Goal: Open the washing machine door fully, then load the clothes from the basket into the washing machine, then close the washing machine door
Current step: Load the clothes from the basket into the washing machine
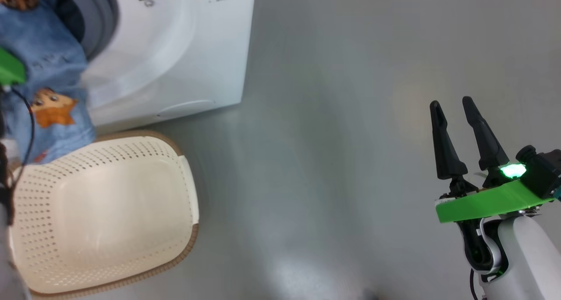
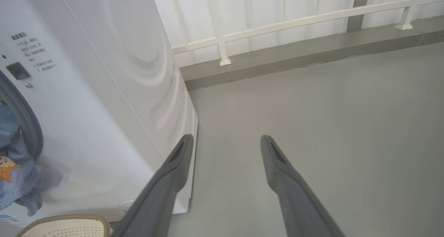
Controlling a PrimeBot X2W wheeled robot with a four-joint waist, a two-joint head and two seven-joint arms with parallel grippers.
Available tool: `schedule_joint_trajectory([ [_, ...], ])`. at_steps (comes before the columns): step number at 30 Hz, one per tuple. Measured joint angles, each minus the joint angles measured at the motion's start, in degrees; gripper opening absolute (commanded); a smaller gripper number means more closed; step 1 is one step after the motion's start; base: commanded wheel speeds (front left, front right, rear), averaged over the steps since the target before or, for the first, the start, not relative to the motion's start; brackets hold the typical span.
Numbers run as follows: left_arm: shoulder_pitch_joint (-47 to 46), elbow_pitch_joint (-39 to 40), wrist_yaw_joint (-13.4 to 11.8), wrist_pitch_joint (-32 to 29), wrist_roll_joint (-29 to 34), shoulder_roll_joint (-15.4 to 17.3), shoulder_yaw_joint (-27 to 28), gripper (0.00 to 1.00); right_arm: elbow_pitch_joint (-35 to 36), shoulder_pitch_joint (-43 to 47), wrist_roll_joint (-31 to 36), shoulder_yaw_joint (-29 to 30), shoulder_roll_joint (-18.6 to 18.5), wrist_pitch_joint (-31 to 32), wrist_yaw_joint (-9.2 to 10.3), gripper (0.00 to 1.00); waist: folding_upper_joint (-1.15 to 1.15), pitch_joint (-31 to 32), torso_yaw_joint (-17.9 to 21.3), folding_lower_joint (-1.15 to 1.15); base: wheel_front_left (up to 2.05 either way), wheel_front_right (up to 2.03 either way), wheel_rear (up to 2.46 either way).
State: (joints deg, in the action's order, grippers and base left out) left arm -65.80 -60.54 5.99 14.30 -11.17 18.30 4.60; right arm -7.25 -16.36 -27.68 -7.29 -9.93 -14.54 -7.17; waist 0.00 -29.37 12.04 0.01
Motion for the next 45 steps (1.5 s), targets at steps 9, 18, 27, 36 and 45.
schedule_joint_trajectory([
  [9,-9.1,-7.0,-0.1,0.1,1.1,1.9,-1.8,0.00,0.5,-2.3,0.0,-0.8,0.3,0.0,0.00,1.00,0.00,-4.2,1.7,0.00,0.00,0.00,0.00],
  [18,-11.9,-4.5,-1.1,0.3,1.3,3.0,-2.1,0.00,0.7,-2.5,0.0,-1.4,0.3,0.0,0.00,1.00,0.00,-5.6,3.2,0.00,0.00,0.00,0.00],
  [27,-9.3,14.4,-1.5,0.4,2.5,3.1,0.1,0.00,0.8,-2.8,0.0,-1.8,0.5,0.0,0.00,1.00,0.00,-5.9,3.2,-0.01,0.00,0.00,0.00],
  [36,-5.2,10.6,-0.9,0.4,3.5,1.7,0.7,0.32,1.0,-3.2,0.0,-2.3,0.6,0.0,-0.01,1.00,0.00,-5.5,3.2,-0.01,0.00,0.00,0.00],
  [45,-7.1,-4.5,-0.4,0.4,4.4,1.8,-1.2,1.00,0.8,-3.1,0.0,-3.0,0.5,0.0,0.00,1.00,0.00,-3.6,2.9,-0.01,0.00,0.00,0.00],
])
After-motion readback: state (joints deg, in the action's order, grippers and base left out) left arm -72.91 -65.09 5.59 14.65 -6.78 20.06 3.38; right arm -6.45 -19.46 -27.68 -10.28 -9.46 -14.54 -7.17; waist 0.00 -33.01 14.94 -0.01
